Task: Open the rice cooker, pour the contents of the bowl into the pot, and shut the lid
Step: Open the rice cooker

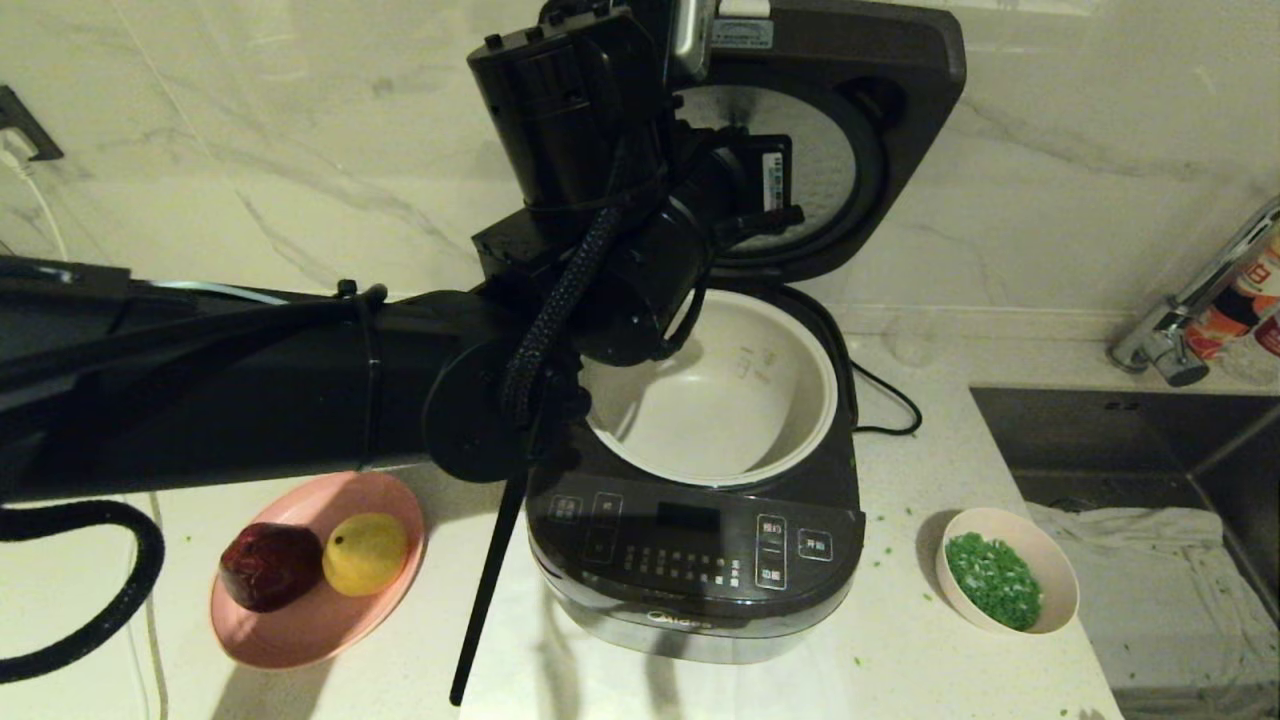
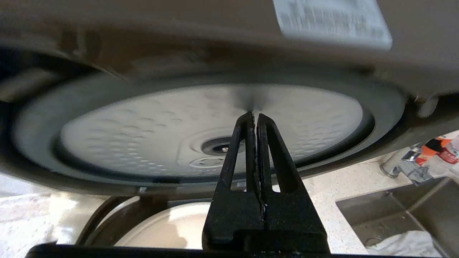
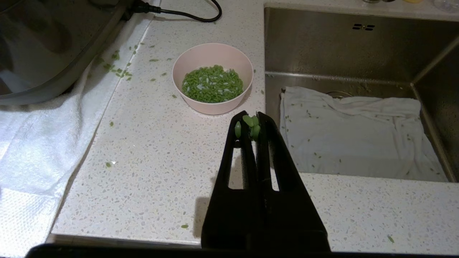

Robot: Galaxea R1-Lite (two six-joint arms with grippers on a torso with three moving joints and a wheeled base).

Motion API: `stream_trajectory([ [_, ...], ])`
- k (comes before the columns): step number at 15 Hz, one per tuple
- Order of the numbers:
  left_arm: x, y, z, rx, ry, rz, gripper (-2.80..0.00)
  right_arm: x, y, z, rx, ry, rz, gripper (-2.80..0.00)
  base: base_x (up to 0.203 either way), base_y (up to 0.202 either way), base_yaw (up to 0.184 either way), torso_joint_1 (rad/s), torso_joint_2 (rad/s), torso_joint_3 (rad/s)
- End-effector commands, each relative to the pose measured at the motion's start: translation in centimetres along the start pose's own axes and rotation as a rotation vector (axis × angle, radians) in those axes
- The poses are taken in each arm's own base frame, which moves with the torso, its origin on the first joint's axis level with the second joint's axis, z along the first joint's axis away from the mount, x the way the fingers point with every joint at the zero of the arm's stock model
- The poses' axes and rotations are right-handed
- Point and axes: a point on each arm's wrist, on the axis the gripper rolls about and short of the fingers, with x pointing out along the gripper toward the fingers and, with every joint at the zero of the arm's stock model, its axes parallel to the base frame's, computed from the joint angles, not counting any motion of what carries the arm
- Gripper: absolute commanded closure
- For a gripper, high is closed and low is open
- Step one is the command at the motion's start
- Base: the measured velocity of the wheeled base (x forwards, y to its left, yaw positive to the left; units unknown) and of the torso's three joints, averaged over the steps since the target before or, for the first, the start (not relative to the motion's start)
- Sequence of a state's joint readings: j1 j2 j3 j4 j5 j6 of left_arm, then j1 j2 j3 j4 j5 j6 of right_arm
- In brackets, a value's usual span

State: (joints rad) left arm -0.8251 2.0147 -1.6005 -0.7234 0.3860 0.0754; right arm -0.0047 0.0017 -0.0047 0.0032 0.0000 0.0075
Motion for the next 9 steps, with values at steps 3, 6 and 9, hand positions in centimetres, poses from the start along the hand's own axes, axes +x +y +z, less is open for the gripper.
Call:
stream_trajectory([
  [3,1.4,1.0,-0.6,0.016,-0.016,0.018,0.00,0.0,0.0,0.0,0.000,0.000,0.000,0.00,0.000,0.000,0.000,0.000,0.00,0.000],
  [6,2.9,1.6,-0.6,0.009,-0.053,0.030,0.00,0.0,0.0,0.0,0.000,0.000,0.000,0.00,0.000,0.000,0.000,0.000,0.00,0.000],
  [9,4.5,2.4,-1.1,0.012,-0.081,0.050,0.00,0.0,0.0,0.0,0.000,0.000,0.000,0.00,0.000,0.000,0.000,0.000,0.00,0.000],
])
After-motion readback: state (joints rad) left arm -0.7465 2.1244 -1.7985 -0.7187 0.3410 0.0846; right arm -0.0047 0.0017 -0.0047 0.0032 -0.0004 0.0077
